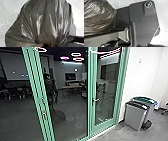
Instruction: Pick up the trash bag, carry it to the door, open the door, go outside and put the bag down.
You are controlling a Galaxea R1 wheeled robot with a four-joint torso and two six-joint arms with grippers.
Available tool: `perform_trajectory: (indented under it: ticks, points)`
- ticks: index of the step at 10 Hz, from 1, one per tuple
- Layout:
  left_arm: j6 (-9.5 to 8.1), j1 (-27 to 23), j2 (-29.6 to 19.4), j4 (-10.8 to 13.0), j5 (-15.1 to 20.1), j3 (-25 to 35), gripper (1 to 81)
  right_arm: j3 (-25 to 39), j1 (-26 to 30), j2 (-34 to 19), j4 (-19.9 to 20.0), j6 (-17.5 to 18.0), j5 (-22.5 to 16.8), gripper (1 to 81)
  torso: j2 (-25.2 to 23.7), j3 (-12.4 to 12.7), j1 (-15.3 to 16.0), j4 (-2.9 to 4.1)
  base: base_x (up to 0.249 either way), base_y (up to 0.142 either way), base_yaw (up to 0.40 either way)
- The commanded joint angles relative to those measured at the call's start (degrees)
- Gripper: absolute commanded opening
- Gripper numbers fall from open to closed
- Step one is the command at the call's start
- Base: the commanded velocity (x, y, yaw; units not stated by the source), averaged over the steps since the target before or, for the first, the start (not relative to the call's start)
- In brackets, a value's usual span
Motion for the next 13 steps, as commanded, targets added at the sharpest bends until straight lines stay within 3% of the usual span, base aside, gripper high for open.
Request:
perform_trajectory:
  ticks: [1, 13]
  points:
    - [0.07, -3.34, 0.56, 0.58, 3.54, 0.44, 1.0, 0.18, 2.73, 0.11, -0.53, -0.33, -3.08, 81.1, 0.0, 0.0, 0.0, 0.0, 0.137, -0.082, 0.0]
    - [0.07, -3.17, 0.47, 0.58, 3.62, 0.44, 1.0, 0.18, 2.81, 0.29, -0.63, -0.34, -3.16, 81.1, 0.0, 0.0, 0.0, 0.0, 0.137, -0.082, 0.0]
